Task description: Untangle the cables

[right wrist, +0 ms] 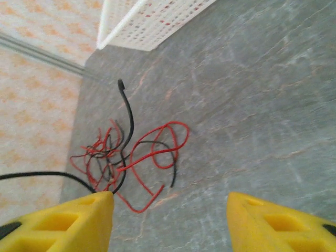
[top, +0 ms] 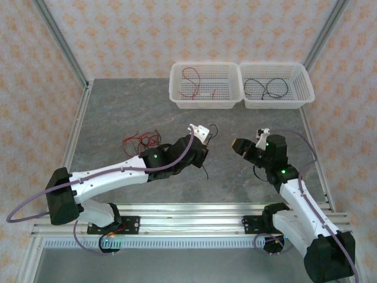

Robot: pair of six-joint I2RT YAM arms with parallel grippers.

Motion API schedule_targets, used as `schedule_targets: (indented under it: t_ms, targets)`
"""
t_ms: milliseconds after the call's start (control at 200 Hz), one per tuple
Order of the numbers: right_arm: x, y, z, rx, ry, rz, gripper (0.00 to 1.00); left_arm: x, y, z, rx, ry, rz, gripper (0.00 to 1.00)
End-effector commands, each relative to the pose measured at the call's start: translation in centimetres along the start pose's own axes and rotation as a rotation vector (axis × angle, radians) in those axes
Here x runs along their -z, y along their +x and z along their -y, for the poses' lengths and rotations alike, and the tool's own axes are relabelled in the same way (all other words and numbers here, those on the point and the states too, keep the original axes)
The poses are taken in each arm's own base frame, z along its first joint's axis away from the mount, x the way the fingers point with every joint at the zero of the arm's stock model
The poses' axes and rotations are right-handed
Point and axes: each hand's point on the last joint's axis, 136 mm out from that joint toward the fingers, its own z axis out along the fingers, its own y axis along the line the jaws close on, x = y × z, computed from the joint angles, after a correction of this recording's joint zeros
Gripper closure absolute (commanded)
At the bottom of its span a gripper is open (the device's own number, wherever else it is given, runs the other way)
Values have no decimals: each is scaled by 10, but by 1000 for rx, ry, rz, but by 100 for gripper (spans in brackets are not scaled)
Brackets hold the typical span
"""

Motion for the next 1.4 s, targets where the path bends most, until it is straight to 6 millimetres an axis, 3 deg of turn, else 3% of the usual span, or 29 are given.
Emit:
schedule_targets:
  t_ms: [0,250,490,916,1181,1396]
  targets:
    - [6,0,-38,76,-144,14,42,7,-25,15,57,70,51,100]
    - [8,7,-73,239,-242,11,42,7,-44,28,93,109,60,100]
    - [-3,6,-100,315,-290,38,43,13,-58,42,142,189,82,100]
    - [-24,-26,-105,203,-273,187,49,38,-81,58,182,311,129,100]
    - [-67,-20,-109,199,-245,139,57,59,-118,69,175,375,196,100]
    - [-120,8,-91,180,-171,50,68,65,-138,74,164,384,226,100]
